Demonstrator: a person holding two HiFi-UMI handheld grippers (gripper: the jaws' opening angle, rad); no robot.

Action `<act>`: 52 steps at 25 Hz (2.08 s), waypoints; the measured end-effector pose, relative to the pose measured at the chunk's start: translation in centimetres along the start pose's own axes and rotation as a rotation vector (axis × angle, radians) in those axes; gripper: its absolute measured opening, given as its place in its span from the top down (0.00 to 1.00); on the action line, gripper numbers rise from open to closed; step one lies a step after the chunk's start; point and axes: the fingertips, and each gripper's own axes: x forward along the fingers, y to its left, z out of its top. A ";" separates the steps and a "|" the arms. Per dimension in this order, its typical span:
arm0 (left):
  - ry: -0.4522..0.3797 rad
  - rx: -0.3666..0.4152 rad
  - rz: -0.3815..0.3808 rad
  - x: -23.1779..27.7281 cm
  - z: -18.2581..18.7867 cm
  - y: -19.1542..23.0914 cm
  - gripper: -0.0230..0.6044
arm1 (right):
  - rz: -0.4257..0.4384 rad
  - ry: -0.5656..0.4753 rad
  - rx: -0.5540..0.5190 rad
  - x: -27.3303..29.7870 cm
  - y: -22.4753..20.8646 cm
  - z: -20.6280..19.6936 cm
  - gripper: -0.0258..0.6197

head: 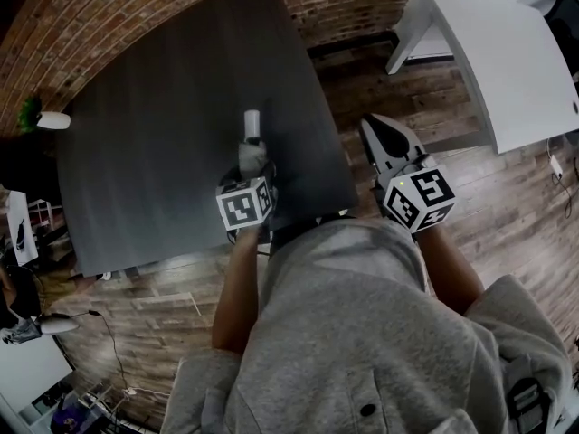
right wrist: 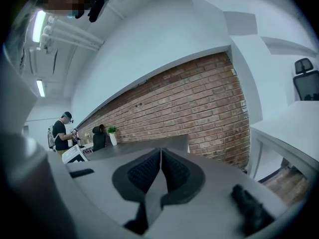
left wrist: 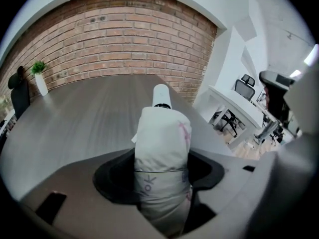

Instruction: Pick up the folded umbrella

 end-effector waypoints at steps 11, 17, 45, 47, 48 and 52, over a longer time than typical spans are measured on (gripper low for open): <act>-0.237 -0.072 0.014 -5.9 2.8 -0.3 0.51 | 0.058 0.004 -0.013 0.0 1.9 -0.2 0.92; -0.336 -0.090 0.023 -9.3 4.4 0.4 0.51 | 0.055 -0.003 -0.010 0.0 2.7 -0.2 0.92; -0.526 -0.087 0.045 -21.7 -2.0 -0.8 0.51 | 0.086 -0.001 -0.108 -7.2 10.7 -1.7 0.92; -0.532 -0.091 0.046 -22.8 -3.7 -1.1 0.51 | 0.092 0.000 -0.117 -8.7 11.7 -2.3 0.92; -0.536 -0.093 0.046 -23.5 -4.6 -1.2 0.51 | 0.098 0.001 -0.124 -9.5 12.4 -2.6 0.92; -0.551 -0.098 0.048 -25.9 -8.2 -2.1 0.51 | 0.111 0.004 -0.146 -12.7 15.0 -4.1 0.92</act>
